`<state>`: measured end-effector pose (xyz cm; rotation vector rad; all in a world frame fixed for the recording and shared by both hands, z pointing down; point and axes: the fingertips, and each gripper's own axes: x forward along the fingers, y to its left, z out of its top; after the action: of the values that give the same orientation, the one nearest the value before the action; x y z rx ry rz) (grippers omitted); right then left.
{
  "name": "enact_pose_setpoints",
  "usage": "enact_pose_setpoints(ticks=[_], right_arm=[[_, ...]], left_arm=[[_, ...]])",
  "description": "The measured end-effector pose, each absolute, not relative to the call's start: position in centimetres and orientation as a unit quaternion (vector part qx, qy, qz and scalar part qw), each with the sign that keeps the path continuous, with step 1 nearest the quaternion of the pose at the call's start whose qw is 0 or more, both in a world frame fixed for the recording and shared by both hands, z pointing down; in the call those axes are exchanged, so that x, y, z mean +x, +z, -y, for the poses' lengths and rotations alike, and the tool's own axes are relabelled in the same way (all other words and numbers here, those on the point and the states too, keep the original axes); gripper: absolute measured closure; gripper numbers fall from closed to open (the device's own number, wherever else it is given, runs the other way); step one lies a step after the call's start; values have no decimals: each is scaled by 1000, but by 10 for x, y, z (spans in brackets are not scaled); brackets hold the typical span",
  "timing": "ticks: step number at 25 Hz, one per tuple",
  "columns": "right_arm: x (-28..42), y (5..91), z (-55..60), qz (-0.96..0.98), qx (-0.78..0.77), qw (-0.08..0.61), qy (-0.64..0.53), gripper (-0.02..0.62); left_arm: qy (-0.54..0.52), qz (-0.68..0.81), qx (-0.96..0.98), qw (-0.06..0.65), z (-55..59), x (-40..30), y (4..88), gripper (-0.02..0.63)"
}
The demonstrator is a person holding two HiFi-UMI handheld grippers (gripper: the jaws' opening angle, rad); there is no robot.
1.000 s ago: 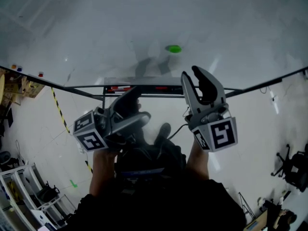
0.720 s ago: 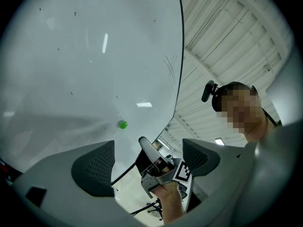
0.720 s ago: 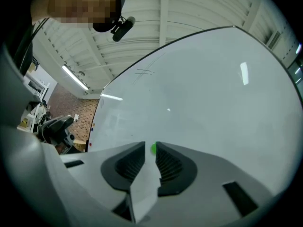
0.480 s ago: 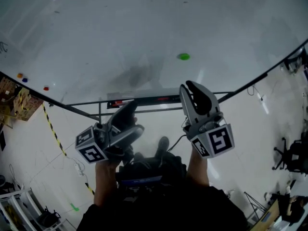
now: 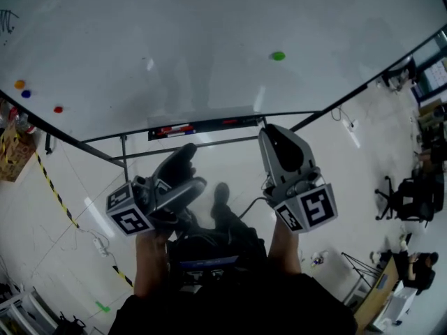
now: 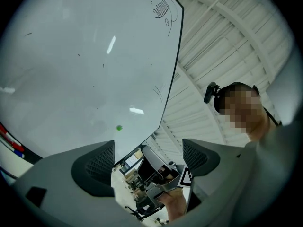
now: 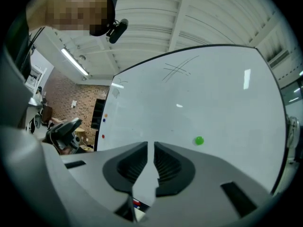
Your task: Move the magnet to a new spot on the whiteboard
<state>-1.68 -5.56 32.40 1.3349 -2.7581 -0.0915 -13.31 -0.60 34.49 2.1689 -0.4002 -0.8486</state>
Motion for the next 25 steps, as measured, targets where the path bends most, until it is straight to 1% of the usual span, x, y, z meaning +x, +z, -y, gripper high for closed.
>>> enact_pose_setpoints(ticks=[5, 13, 17, 25], right_arm=[[-12, 316, 28, 889, 454, 53, -35, 551], [-3, 300, 12, 902, 427, 28, -55, 565], [32, 294, 7, 903, 426, 6, -52, 565], [127, 299, -1, 903, 428, -42, -14, 565]], left_arm=[[-335, 128, 849, 388, -14, -128, 339, 164], [-337, 133, 861, 357, -28, -110, 321, 164], [-324, 134, 869, 349, -30, -73, 314, 165], [-277, 139, 879, 361, -41, 21, 310, 164]])
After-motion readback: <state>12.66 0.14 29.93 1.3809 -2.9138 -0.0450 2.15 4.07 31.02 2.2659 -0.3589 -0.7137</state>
